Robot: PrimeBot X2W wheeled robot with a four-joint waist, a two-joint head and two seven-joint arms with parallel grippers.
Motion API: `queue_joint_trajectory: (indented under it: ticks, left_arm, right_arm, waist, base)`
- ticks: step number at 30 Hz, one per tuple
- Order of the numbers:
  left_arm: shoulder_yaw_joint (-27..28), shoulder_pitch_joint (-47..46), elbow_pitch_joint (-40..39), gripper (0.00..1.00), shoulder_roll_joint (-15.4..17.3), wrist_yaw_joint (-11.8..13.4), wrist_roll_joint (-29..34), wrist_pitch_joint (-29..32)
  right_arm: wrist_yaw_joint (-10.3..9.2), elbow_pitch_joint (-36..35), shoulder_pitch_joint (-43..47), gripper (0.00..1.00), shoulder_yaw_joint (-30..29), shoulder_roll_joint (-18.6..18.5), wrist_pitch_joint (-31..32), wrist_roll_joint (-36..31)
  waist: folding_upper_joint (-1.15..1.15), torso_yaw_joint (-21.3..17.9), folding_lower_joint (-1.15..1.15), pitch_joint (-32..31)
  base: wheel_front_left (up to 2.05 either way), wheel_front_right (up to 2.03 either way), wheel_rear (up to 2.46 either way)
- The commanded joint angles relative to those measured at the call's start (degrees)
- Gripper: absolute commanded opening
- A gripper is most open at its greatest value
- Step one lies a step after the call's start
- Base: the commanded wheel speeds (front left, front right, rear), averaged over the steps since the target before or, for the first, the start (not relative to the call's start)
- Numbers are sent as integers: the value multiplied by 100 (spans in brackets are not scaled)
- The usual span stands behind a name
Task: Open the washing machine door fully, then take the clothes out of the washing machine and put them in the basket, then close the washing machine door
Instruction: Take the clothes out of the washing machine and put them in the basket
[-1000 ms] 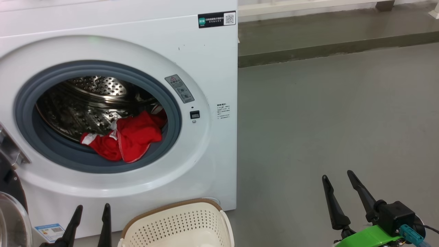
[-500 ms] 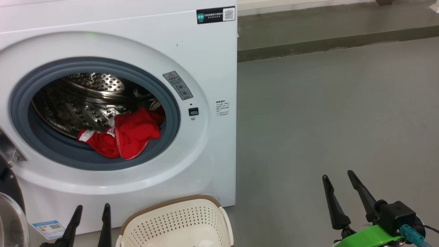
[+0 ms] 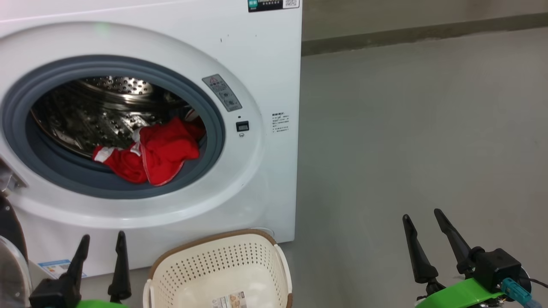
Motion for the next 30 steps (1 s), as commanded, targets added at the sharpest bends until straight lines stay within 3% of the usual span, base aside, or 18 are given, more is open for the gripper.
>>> queue_joint_trajectory:
  ticks: [1, 13, 20, 30]
  left_arm:
    - [202, -307, -72, 100, 97, 49, 11, -9]
    - [122, -1646, 487, 100, 196, 138, 31, -53]
    - [233, -2703, 1191, 100, 357, 48, -96, -142]
    - [110, -4128, 2245, 100, 584, 115, 128, -179]
  right_arm:
    - [28, -164, -296, 100, 167, -61, -38, 58]
    - [28, -291, -706, 100, 135, -61, -38, -109]
    - [28, -375, -1011, 100, 178, -61, -38, -140]
    - [28, -392, -1302, 100, 279, -61, -38, -124]
  waist:
    - [0, 12, 0, 103]
    - [0, 58, 0, 1073]
    - [0, 26, 0, 1736]
    - [0, -60, 0, 2445]
  base:
    - [0, 0, 0]
    - [0, 0, 0]
    - [0, 0, 0]
    - [0, 0, 0]
